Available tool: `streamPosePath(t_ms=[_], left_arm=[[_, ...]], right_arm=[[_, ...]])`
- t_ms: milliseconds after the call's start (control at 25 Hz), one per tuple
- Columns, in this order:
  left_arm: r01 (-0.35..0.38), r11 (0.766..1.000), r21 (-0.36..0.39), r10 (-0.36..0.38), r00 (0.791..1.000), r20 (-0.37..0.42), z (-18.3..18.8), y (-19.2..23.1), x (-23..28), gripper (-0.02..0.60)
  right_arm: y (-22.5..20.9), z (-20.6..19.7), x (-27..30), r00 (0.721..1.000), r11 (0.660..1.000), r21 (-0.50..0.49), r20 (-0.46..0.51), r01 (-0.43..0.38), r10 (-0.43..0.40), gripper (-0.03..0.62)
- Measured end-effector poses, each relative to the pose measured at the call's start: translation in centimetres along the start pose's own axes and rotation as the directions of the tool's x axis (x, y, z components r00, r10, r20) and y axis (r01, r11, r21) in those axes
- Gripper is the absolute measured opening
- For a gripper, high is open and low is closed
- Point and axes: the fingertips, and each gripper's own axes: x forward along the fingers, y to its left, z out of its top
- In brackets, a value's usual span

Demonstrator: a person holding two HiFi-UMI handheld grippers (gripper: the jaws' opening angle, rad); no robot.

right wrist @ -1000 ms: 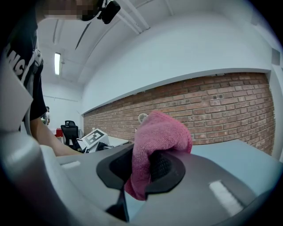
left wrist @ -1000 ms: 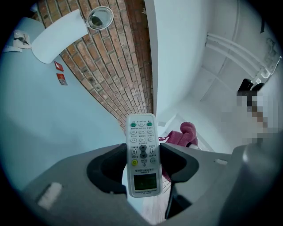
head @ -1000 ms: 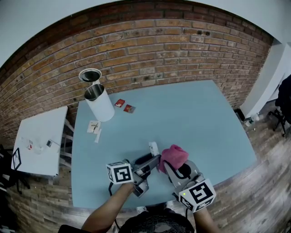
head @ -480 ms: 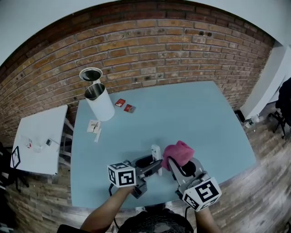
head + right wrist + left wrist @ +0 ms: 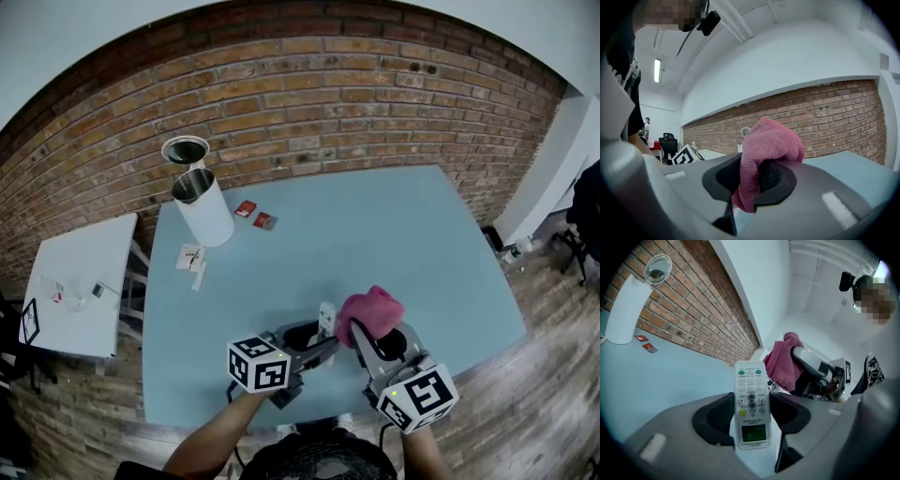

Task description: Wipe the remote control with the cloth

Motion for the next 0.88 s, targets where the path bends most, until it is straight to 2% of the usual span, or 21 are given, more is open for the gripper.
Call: streamPosePath(t_ms=[200, 400, 720, 880], left_arm=[[-0.026, 0.994, 0.105, 0.031, 0.999, -0.04, -0.5, -0.3, 0.0, 0.235], [-0.049, 0.97, 0.239, 0.072, 0.994, -0.088, -1.3, -0.3, -0.1, 0.235], [-0.071, 0.912, 0.403, 0.135, 0.982, -0.131, -2.0, -0.4, -0.2, 0.233], [-0.06, 0.873, 0.483, 0.147, 0.978, -0.145, -2.1, -1.0, -0.2, 0.233]], right_arm=[[-0.7, 0.3, -0.4, 1.0, 1.0, 0.003, 0.004, 0.017, -0.017, 0.063], [-1.0, 0.7, -0.5, 1.0, 1.0, 0.005, 0.018, 0.025, -0.025, 0.063], [-1.4, 0.8, -0.5, 0.999, 0.999, 0.009, 0.014, 0.031, -0.031, 0.063], [-1.6, 0.8, -0.5, 0.999, 0.999, 0.01, 0.015, 0.031, -0.031, 0.063]])
